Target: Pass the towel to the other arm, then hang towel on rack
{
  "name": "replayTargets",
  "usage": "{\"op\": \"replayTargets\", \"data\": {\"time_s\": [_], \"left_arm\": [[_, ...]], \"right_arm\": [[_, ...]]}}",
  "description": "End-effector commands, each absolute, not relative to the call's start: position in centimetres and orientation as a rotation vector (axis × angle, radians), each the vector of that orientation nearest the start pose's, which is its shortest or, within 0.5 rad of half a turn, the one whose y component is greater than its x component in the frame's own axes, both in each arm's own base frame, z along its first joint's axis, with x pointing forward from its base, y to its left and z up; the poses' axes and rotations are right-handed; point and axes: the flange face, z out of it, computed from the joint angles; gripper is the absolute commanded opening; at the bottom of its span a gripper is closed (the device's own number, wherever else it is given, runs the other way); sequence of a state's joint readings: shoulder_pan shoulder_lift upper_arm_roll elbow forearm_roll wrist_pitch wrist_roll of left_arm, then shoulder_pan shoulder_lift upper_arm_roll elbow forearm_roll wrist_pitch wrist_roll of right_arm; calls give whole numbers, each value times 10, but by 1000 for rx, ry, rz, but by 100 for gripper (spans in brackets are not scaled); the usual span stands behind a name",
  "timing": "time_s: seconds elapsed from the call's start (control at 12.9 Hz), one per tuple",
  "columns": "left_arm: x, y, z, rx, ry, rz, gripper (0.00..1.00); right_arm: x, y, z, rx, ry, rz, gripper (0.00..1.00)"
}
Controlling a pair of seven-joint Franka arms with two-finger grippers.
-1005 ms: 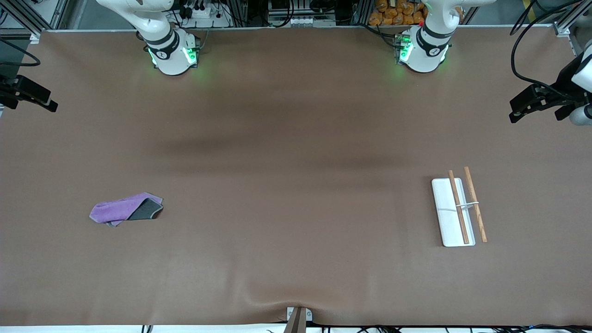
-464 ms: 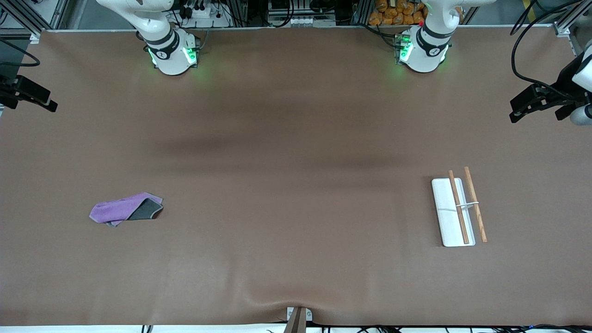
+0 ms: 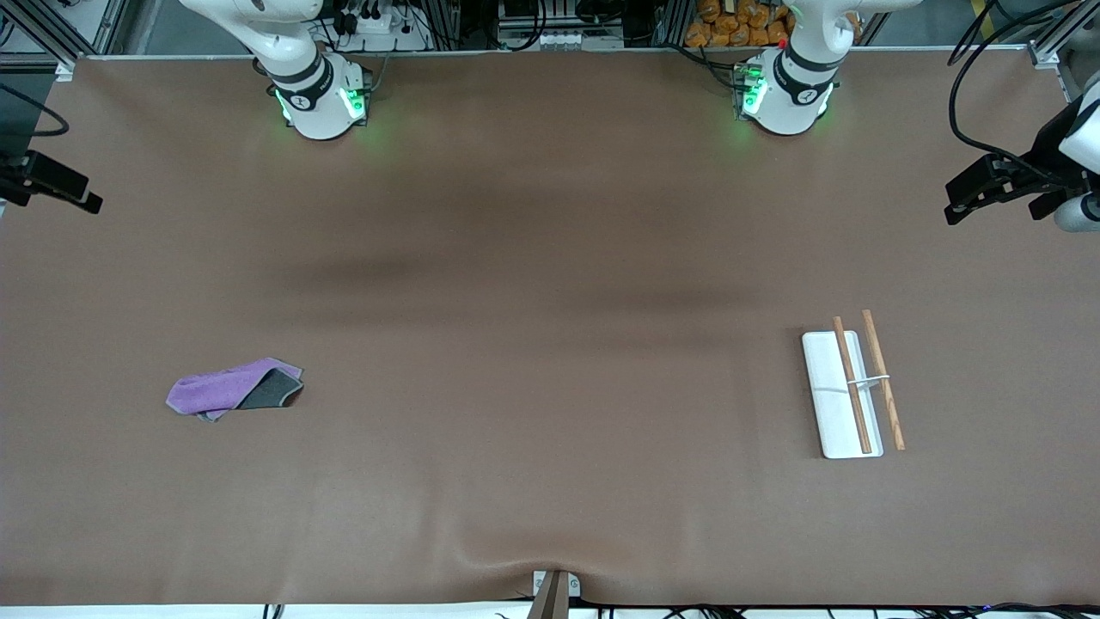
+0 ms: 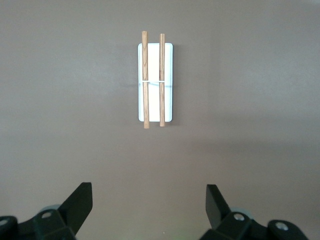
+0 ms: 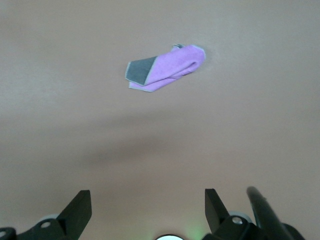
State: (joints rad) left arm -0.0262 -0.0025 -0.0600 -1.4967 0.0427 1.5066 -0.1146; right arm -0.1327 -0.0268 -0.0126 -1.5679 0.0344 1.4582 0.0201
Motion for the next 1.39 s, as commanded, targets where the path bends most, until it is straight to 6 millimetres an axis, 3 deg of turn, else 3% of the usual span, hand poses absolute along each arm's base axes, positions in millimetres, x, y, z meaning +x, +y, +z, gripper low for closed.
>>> {"op": "replayTargets", "data": {"time_s": [0.0, 0.23, 0.39, 0.54, 0.93, 1.08, 1.31], "left_arm": [[544, -45, 658, -3096, -41, -19, 100], [544, -44, 658, -3098, -43, -24, 100], [547, -45, 654, -3098, -41, -14, 100], [547, -45, 654, -3098, -43, -14, 100], [547, -44, 653, -3098, -45, -12, 100], [545, -43, 656, -3098, -46, -19, 100], [544, -44, 660, -3100, -46, -30, 100]], "right_arm": [[557, -107, 610, -3085, 318, 169, 100], [576, -136, 564, -3063, 387, 267, 100], [599, -148, 533, -3069, 422, 200, 100], [620, -165, 485, -3053, 467, 216, 100], [665, -176, 373, -3031, 640, 137, 100], [670, -185, 317, -2992, 758, 182, 100], [668, -184, 267, -2922, 814, 251, 100]]}}
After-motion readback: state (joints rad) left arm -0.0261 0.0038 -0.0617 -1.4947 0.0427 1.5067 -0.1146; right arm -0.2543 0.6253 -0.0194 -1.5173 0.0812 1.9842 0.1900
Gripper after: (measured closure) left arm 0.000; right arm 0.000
